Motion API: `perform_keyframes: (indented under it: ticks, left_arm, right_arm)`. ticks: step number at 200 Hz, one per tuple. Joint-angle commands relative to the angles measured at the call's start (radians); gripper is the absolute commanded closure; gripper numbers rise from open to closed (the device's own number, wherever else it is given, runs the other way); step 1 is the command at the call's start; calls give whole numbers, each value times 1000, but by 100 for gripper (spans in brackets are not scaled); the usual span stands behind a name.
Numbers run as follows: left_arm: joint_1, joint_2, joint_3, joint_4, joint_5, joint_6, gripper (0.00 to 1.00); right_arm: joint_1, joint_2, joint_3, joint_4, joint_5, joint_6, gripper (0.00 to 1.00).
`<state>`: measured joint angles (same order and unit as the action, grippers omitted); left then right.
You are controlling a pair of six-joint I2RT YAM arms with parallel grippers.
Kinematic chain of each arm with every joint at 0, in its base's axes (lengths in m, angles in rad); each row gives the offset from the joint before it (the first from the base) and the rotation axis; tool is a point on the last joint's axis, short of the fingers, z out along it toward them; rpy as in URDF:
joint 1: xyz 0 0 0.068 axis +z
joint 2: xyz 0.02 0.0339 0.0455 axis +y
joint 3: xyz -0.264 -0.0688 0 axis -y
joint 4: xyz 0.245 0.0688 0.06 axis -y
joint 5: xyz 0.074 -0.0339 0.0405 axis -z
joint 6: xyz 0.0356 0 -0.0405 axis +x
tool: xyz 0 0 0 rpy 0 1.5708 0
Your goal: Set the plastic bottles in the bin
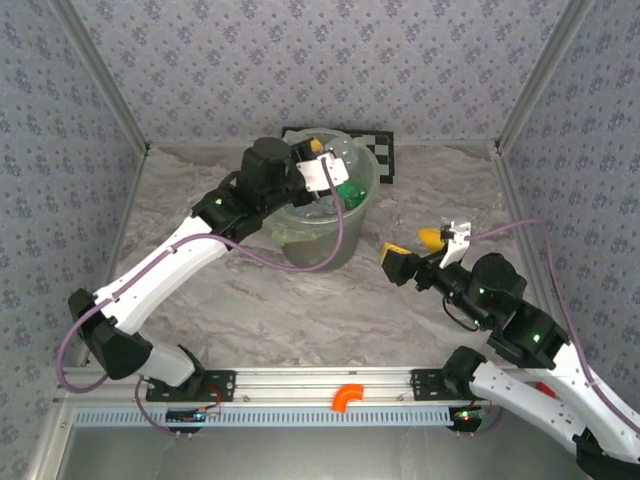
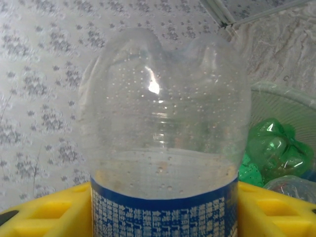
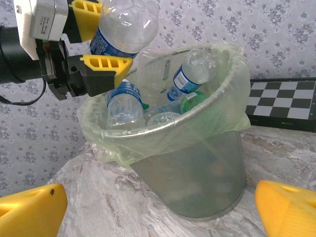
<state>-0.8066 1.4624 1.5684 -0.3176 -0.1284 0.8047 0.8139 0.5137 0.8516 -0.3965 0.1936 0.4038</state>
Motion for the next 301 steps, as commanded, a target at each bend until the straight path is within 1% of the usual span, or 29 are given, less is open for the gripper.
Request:
perform_keyframes:
  ticks: [1,30,76,86,93,96,121,151,185,211,223,242,257,271,287,301]
  left_arm:
    - [-11,52,69,-12,1,121,41]
    - [-17,100,99,-26,2,140,40]
    - [-21,138,119,-45,-1,131,38]
    - [-20,146,130,-55,-1,128,30]
    - [-22,148,136,-56,-3,122,17]
    - [-21,149,139,-55,-6,117,14]
    - [-23,144,159,-75,5,96,7]
    - [-24,126,153,-68,6,84,6]
    - [-23,108,159,-50,6,30,6]
    - [-15,116,211,-67,-2,-62,6]
    - [-4,119,237,-73,6,-132,6]
    - [27,115,248,-77,35,-231,6]
    - [56,119,256,-95,50,-281,7]
    - [77,124,259,-132,68,-282,7]
    - [78,136,257,-179,60,-256,8]
    - [79,141,236,-183,57,-244,9]
  right_arm:
    - [-4,-27,-18,-28,35,5,1]
    - [-7,-35,-20,-45,50,12,1]
    - [-13,-44,-26,-47,48,13,1]
    - [-15,-44,-29,-47,47,13,1]
    - [-15,-43,-31,-45,46,13,1]
    - [-16,-43,-31,-45,46,13,1]
    - [-20,-43,-31,-45,43,15,1]
    - [-22,-41,-34,-36,39,17,1]
    - [-25,-38,-33,-30,32,20,1]
    - [-28,-19,-24,-22,10,15,1]
    - [-29,4,-5,-32,4,13,0]
    - [-30,42,23,-39,6,13,1]
    - [-30,54,30,-26,10,9,1]
    - [-30,56,32,-20,10,7,1]
    - [-31,55,28,-18,10,12,1]
    - [-32,56,23,-12,9,13,1]
